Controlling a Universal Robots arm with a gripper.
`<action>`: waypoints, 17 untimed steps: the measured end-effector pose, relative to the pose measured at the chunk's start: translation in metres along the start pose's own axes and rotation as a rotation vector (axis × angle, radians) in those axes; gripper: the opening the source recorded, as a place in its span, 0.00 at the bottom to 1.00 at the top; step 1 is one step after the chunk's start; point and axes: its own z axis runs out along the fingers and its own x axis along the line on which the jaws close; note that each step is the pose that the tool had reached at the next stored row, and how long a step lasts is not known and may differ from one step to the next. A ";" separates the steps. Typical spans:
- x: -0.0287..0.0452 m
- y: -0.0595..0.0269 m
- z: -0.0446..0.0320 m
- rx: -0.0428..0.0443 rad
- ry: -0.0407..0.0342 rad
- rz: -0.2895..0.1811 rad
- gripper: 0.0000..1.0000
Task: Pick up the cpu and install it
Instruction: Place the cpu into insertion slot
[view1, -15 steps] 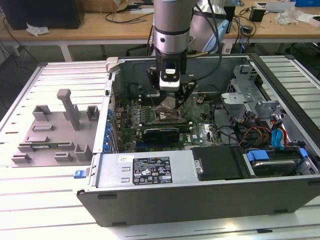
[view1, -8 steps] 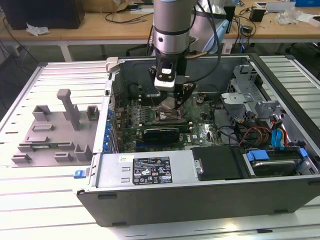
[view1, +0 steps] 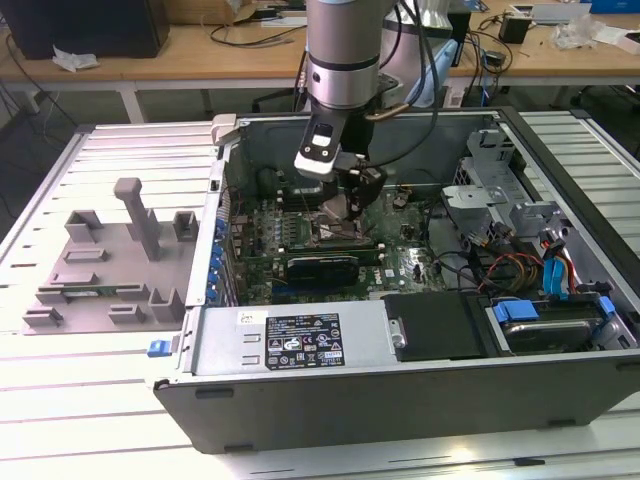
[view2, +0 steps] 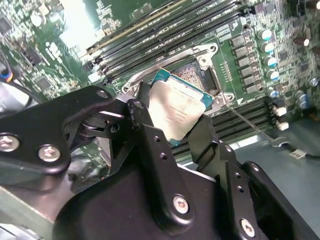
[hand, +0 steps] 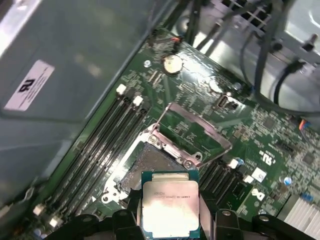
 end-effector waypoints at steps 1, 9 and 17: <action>0.0000 0.0000 0.0001 0.0000 -0.0006 0.016 0.55; 0.0000 0.0000 0.0012 0.0006 -0.0075 0.187 0.55; 0.0000 -0.0001 0.0034 0.0013 -0.0162 0.406 0.55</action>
